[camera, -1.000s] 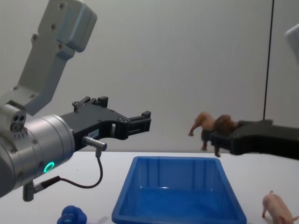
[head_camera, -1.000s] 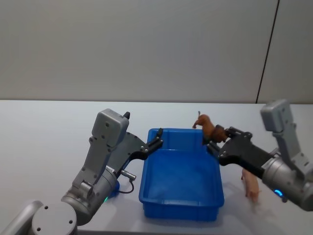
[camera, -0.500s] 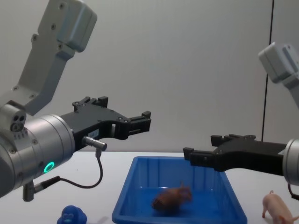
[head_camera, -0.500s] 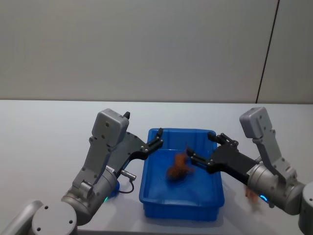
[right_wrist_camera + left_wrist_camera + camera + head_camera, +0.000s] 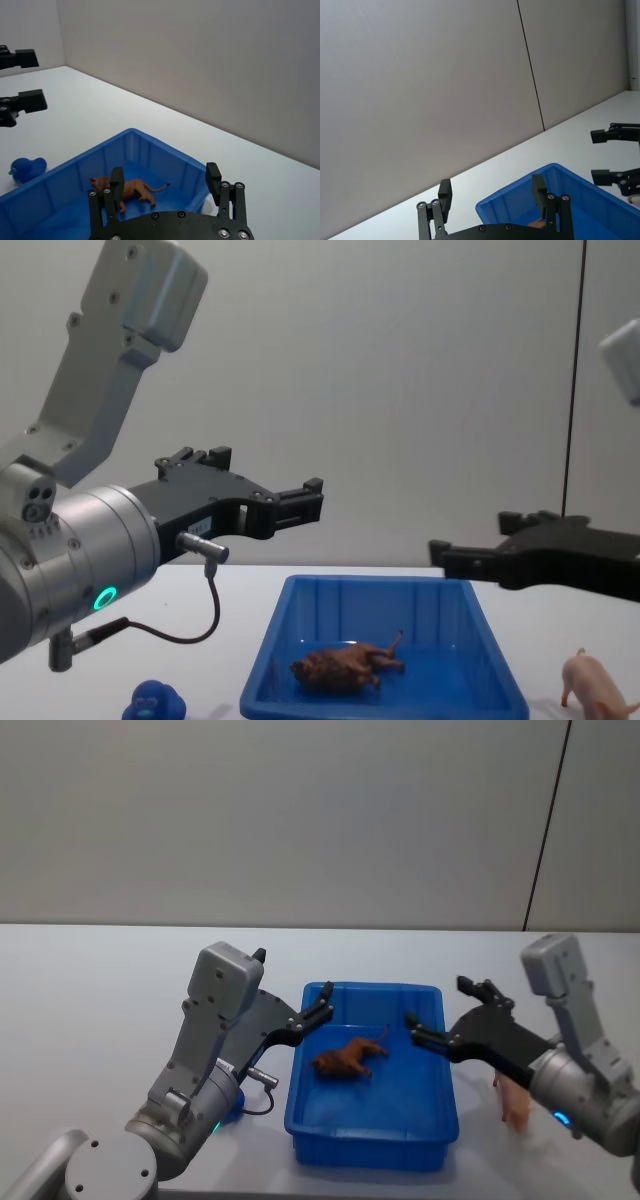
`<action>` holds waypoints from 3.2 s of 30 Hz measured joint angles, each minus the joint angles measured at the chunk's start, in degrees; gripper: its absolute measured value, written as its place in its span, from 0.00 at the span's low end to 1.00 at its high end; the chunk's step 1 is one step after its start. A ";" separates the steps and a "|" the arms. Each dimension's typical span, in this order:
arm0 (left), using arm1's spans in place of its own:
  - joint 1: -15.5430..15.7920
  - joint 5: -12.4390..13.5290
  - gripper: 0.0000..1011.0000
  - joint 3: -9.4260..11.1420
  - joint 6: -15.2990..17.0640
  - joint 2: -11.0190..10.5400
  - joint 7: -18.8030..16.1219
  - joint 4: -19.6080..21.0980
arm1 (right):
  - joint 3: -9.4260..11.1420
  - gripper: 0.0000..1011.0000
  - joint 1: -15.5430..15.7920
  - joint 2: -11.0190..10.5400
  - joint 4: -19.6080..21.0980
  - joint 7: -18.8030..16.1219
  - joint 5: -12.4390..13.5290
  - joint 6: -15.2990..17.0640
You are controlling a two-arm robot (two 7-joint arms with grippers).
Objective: Pick up the two dolls from the table and place them into the box.
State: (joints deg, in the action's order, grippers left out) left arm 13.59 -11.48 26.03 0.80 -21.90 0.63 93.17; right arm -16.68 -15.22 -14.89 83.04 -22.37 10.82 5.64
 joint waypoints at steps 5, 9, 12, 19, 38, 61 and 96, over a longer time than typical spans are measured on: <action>0.00 0.00 0.99 0.00 0.00 0.00 0.00 0.00 | 1.06 0.99 1.16 -1.55 1.26 0.52 0.85 -0.08; 0.00 0.00 0.99 0.00 0.00 0.00 0.00 0.00 | 1.89 0.99 2.28 -2.80 2.38 0.85 1.54 0.32; 0.00 0.00 0.99 0.00 0.00 0.00 0.00 0.00 | 2.45 0.99 3.24 -3.77 3.25 1.08 2.11 0.97; 0.00 0.00 0.99 0.00 0.00 0.00 0.00 0.00 | 3.67 0.99 5.87 -6.11 5.36 1.47 3.35 2.85; 0.00 0.00 0.99 0.00 0.00 0.00 0.00 0.00 | 4.94 0.99 11.21 -9.81 7.50 2.32 4.53 7.70; 0.00 0.00 0.99 0.00 0.00 0.00 0.00 0.00 | 3.34 0.90 10.57 -8.07 3.56 4.33 2.22 9.71; 0.00 0.00 0.99 0.00 0.00 0.00 0.00 0.00 | 4.18 0.36 8.37 -6.59 4.59 8.66 5.02 8.33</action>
State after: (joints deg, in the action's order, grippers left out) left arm 13.59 -11.48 26.03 0.80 -21.89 0.63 93.17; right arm -12.50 -6.86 -21.48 87.63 -13.71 15.85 13.97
